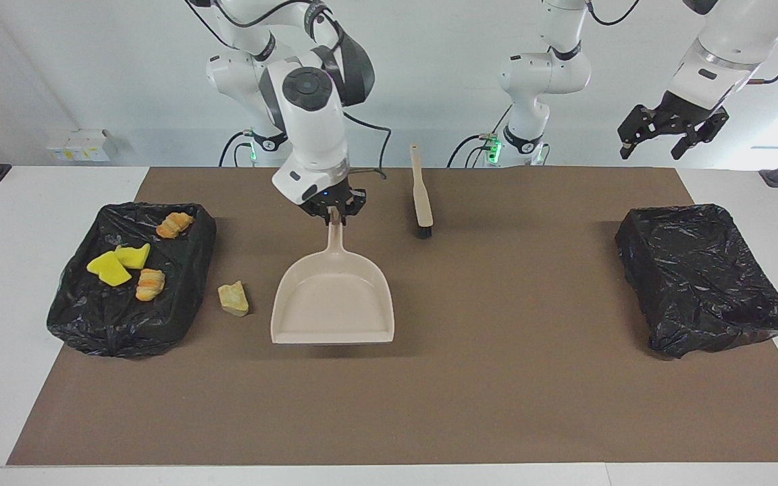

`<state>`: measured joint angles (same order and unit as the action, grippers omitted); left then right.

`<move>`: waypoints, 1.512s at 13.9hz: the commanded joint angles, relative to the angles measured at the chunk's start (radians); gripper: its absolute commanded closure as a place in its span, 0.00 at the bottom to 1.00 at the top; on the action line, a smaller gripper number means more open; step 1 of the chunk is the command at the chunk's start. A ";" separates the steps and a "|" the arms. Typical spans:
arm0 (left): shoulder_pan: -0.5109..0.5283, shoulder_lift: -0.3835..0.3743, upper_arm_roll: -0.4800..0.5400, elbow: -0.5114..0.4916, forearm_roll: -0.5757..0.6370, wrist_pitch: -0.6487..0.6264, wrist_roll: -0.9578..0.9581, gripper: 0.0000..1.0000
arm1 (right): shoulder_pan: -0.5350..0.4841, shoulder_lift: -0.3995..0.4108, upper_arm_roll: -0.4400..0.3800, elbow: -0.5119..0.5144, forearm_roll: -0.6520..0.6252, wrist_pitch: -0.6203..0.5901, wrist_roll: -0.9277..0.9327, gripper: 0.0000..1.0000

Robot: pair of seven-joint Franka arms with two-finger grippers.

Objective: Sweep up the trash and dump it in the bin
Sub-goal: 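Return the dustpan to the table center with the right gripper and release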

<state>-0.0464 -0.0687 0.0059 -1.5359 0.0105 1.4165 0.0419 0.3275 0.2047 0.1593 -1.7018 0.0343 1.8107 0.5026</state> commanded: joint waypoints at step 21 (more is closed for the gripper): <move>-0.003 0.000 0.005 0.005 0.016 0.035 0.010 0.00 | 0.121 0.193 0.013 0.180 0.078 0.122 0.143 0.00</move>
<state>-0.0461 -0.0687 0.0090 -1.5359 0.0105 1.4275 0.0421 0.4564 0.4610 0.1678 -1.4897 0.1052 1.9800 0.6385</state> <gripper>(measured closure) 0.000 0.000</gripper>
